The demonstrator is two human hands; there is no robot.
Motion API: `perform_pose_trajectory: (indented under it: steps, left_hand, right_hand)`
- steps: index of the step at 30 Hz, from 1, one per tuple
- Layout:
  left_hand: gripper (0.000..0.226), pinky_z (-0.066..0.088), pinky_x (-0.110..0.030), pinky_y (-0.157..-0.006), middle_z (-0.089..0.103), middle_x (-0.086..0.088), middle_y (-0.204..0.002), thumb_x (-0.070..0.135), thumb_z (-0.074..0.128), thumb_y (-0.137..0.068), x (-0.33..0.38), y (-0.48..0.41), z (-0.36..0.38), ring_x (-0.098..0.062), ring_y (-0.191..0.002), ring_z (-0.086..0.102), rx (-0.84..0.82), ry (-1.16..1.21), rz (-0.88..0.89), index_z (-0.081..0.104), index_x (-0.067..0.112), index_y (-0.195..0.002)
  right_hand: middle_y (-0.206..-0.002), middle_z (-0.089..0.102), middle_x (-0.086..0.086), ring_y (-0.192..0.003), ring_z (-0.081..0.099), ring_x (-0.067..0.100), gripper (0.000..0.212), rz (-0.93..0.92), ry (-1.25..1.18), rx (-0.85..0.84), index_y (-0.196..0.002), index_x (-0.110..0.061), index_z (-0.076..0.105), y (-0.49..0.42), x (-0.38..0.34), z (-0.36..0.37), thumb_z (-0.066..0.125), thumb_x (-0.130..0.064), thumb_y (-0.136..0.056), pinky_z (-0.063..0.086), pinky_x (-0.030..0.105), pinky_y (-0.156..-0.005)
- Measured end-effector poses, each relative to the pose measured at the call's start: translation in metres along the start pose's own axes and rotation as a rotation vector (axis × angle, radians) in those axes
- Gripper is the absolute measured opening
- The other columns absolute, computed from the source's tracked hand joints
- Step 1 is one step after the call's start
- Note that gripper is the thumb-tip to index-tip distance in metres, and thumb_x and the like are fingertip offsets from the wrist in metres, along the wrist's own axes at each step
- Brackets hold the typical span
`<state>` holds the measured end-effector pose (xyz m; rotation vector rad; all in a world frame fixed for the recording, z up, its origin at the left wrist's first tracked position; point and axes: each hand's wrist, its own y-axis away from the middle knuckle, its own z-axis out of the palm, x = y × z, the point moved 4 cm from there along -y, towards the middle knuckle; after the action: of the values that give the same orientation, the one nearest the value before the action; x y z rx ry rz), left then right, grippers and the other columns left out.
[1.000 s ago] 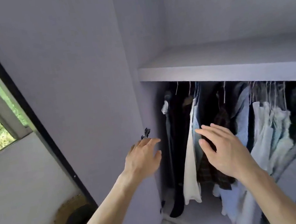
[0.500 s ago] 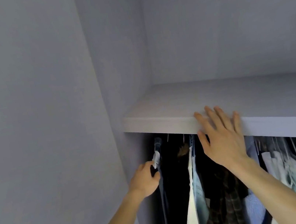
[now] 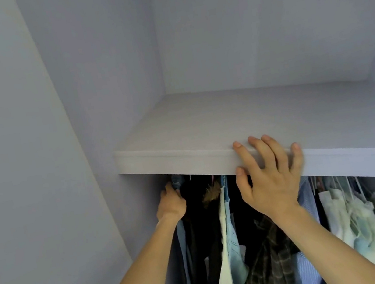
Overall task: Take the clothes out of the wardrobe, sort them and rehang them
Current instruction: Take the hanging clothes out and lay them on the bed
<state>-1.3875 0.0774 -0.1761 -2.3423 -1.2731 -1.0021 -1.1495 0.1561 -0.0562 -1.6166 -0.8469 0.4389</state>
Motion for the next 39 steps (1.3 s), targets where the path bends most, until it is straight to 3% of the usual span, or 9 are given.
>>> perform_pose_trajectory:
  steps: [3, 11, 14, 17, 20, 25, 33, 36, 39]
  left_hand:
    - [0.049, 0.047, -0.045, -0.093, 0.045, -0.019, -0.140, 0.014, 0.041, -0.096, 0.002, -0.007, 0.004, -0.041, -0.118, 0.054, 0.020, -0.004, -0.021, 0.031, 0.012, -0.144]
    - [0.029, 0.047, -0.029, -0.074, 0.065, -0.006, -0.102, 0.038, 0.051, -0.099, -0.005, -0.011, 0.013, -0.023, -0.092, 0.063, 0.015, 0.503, -0.050, 0.060, 0.017, -0.116]
    - [0.019, 0.048, -0.033, -0.063, 0.061, -0.026, -0.085, 0.029, 0.052, -0.101, -0.008, -0.013, 0.014, -0.033, -0.077, 0.062, 0.055, 0.615, -0.045, 0.066, 0.018, -0.094]
    - [0.027, 0.053, -0.061, -0.090, 0.064, -0.030, -0.113, 0.027, 0.051, -0.100, -0.011, -0.014, 0.019, -0.052, -0.108, 0.059, 0.073, 0.660, -0.037, 0.065, 0.021, -0.122]
    - [0.041, 0.047, -0.046, -0.107, 0.065, -0.006, -0.131, 0.025, 0.049, -0.101, -0.007, -0.011, 0.010, -0.028, -0.120, 0.061, 0.145, 0.716, -0.021, 0.053, 0.025, -0.142]
    - [0.030, 0.054, -0.039, -0.096, 0.071, -0.008, -0.113, 0.021, 0.048, -0.101, -0.005, -0.002, -0.014, -0.030, -0.108, 0.065, 0.181, 0.692, 0.027, 0.062, 0.016, -0.127]
    - [0.037, 0.041, 0.000, -0.075, 0.061, 0.025, -0.103, 0.016, 0.054, -0.102, -0.040, 0.065, -0.030, 0.005, -0.097, 0.060, 0.248, 0.747, 0.078, 0.053, 0.032, -0.136]
    - [0.036, 0.046, -0.002, -0.077, 0.065, 0.023, -0.104, 0.015, 0.055, -0.101, -0.064, 0.095, -0.031, 0.013, -0.091, 0.064, 0.235, 0.733, 0.071, 0.053, 0.038, -0.128]
    - [0.034, 0.052, -0.026, -0.097, 0.069, 0.018, -0.111, 0.014, 0.057, -0.101, -0.097, 0.120, -0.028, 0.005, -0.100, 0.067, 0.197, 0.760, 0.021, 0.058, 0.033, -0.129]
  right_hand:
    - [-0.134, 0.061, 0.004, -0.131, 0.047, 0.024, 0.051, 0.002, -0.004, 0.021, -0.140, -0.028, 0.056, 0.000, 0.000, 0.001, 0.057, -0.036, -0.089, 0.023, 0.056, -0.114]
    - [-0.132, 0.062, 0.003, -0.131, 0.047, 0.023, 0.051, 0.022, -0.004, 0.039, -0.138, -0.030, 0.057, 0.002, -0.001, 0.002, 0.057, -0.036, -0.087, 0.021, 0.055, -0.115]
    - [-0.132, 0.062, 0.003, -0.131, 0.047, 0.023, 0.050, 0.020, 0.000, 0.046, -0.137, -0.030, 0.058, 0.001, -0.001, 0.001, 0.057, -0.036, -0.087, 0.020, 0.054, -0.115]
    - [-0.132, 0.062, 0.003, -0.131, 0.047, 0.023, 0.051, 0.020, 0.005, 0.048, -0.137, -0.030, 0.058, 0.002, 0.000, 0.001, 0.057, -0.036, -0.087, 0.021, 0.054, -0.115]
    - [-0.133, 0.059, 0.002, -0.131, 0.047, 0.023, 0.051, 0.019, 0.008, 0.049, -0.137, -0.030, 0.058, 0.001, -0.001, 0.002, 0.057, -0.036, -0.087, 0.021, 0.054, -0.115]
    - [-0.133, 0.059, 0.003, -0.131, 0.046, 0.023, 0.050, 0.022, -0.005, 0.033, -0.137, -0.030, 0.058, 0.001, 0.000, 0.002, 0.056, -0.036, -0.088, 0.022, 0.055, -0.115]
    - [-0.153, 0.042, 0.010, -0.146, 0.028, 0.027, 0.057, 0.112, -0.089, -0.070, -0.148, -0.026, 0.046, 0.004, -0.007, -0.005, 0.053, -0.034, -0.092, 0.009, 0.057, -0.120]
    - [-0.161, 0.024, 0.016, -0.152, 0.016, 0.031, 0.070, 0.093, -0.231, -0.182, -0.153, -0.018, 0.036, 0.031, -0.032, -0.010, 0.060, -0.027, -0.087, 0.008, 0.058, -0.120]
    - [-0.162, 0.023, 0.009, -0.150, 0.022, 0.027, 0.071, 0.028, -0.490, -0.449, -0.151, -0.017, 0.039, 0.084, -0.073, -0.011, 0.064, -0.026, -0.086, 0.023, 0.055, -0.119]
